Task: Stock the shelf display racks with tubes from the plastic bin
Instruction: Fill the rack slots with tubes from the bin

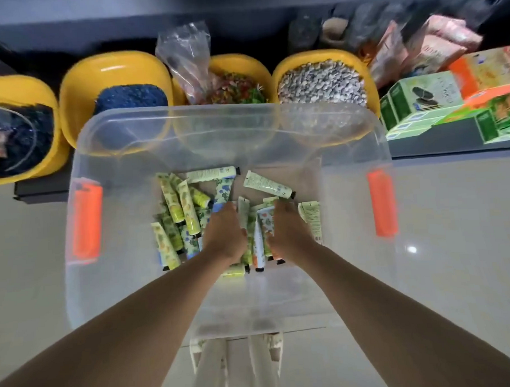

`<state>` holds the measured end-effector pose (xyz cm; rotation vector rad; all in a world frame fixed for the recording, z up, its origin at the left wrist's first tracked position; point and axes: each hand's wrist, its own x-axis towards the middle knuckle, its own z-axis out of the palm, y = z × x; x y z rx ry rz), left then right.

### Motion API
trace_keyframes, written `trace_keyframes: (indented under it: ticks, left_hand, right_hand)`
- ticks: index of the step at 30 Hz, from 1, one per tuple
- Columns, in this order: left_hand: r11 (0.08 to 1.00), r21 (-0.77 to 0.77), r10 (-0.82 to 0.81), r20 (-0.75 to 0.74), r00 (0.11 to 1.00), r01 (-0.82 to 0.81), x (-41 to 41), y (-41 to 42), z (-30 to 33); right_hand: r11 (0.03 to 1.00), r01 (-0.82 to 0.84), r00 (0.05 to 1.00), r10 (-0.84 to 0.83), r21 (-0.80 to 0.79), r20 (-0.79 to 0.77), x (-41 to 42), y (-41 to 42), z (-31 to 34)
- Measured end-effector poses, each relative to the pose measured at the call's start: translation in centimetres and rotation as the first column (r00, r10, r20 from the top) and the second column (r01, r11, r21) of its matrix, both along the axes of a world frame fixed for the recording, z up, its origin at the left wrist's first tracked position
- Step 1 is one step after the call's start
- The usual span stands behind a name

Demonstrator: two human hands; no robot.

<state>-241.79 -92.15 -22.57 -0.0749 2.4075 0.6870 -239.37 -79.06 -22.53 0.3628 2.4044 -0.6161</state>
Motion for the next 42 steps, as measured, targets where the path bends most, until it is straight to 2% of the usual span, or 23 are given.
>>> trace_keyframes:
  ticks: [5, 9, 13, 19, 23, 28, 32, 37, 40, 42]
  left_hand:
    - [0.994, -0.109, -0.039, -0.094, 0.995, 0.028, -0.3, 1.8, -1.6]
    - [0.981, -0.142, -0.135, -0.039, 0.99, 0.129, -0.2, 2.2, -1.7]
    - [0.995, 0.009, -0.101, 0.064, 0.993, 0.101, -0.1, 1.7, -0.4]
    - [0.982, 0.186, 0.004, 0.199, 0.98, -0.042, -1.4, 0.3, 5.5]
    - [0.977, 0.215, -0.029, 0.103, 0.994, 0.006, -2.3, -0.8, 11.9]
    - [0.922, 0.355, 0.138, 0.067, 0.988, -0.153, -3.8, -1.4, 22.9]
    - [0.836, 0.476, 0.273, 0.069, 0.96, -0.272, -4.8, -2.0, 32.8]
    - [0.766, 0.594, 0.317, -0.016, 0.948, -0.246, -4.6, -3.8, 44.5]
    - [0.763, 0.628, 0.285, -0.116, 0.952, -0.152, -4.4, -4.9, 50.9]
    - [0.746, 0.657, 0.281, -0.16, 0.946, -0.111, -4.4, -5.5, 55.0]
  right_hand:
    - [0.997, -0.006, 0.999, 0.008, 0.075, -0.031, -1.2, -0.5, -1.3]
    - [0.999, 0.036, 0.999, -0.036, -0.04, 0.004, -1.7, 0.7, -2.0]
    - [0.966, 0.145, 0.989, -0.132, -0.212, 0.073, -1.2, 2.3, -0.8]
    - [0.843, 0.392, 0.92, -0.362, -0.368, 0.152, -0.9, 4.1, 4.7]
    - [0.764, 0.423, 0.903, -0.402, -0.487, 0.153, -2.0, 4.2, 11.8]
    - [0.73, 0.37, 0.912, -0.403, -0.575, 0.076, -3.9, 3.6, 23.1]
    - [0.689, 0.352, 0.888, -0.459, -0.633, -0.006, -5.2, 3.0, 33.5]
    - [0.715, 0.161, 0.906, -0.381, -0.68, -0.186, -5.8, 2.5, 46.2]
    - [0.681, 0.044, 0.91, -0.33, -0.731, -0.252, -5.7, 2.1, 52.8]
    - [0.712, -0.036, 0.91, -0.267, -0.701, -0.318, -5.7, 1.8, 56.8]
